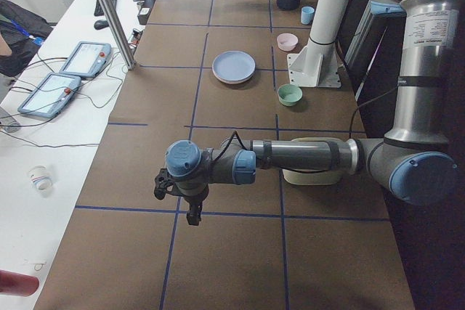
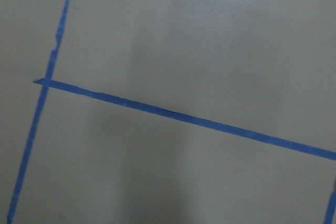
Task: Stack three plates with pink and blue
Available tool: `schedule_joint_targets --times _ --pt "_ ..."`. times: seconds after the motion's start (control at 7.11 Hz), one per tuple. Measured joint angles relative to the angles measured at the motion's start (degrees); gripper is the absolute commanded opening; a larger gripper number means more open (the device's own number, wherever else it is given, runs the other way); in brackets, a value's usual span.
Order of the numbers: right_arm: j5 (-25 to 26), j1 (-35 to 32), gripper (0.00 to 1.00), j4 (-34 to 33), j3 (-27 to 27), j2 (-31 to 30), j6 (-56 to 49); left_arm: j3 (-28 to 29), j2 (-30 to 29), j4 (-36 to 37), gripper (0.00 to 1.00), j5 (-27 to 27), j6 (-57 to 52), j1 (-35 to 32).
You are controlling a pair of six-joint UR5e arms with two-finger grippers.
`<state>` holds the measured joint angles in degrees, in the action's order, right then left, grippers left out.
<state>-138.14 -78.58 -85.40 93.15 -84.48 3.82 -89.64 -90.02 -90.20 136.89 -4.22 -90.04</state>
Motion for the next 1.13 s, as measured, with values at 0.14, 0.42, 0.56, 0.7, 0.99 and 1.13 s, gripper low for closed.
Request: schedule_joint_targets --times 0.14,0.42,0.56,0.7,0.99,1.13 --pt "-1.9 -3.6 1.0 0.1 -3.2 -0.5 -5.1 -0.2 0.1 0.0 1.0 0.0 0.1 0.0" --pt "-2.0 -7.4 1.0 0.2 -6.3 -1.0 -9.5 -0.2 0.2 0.0 1.0 0.1 0.2 0.0" --pt "-1.3 -7.9 1.0 0.4 -6.9 -1.3 -9.8 0.0 0.3 -0.2 1.0 0.1 0.1 0.0" --pt "-1.0 -8.6 1.0 0.6 -7.2 -1.7 -9.7 0.3 0.5 -0.5 1.0 0.1 -0.2 0.0" --pt "-1.3 -11.5 1.0 0.2 -7.0 -3.1 -9.1 0.7 1.0 -0.6 1.0 0.0 -0.5 0.0" --pt "-1.7 -12.4 1.0 0.0 -7.0 -4.1 -9.0 0.8 1.1 -0.7 1.0 0.0 -0.6 0.0"
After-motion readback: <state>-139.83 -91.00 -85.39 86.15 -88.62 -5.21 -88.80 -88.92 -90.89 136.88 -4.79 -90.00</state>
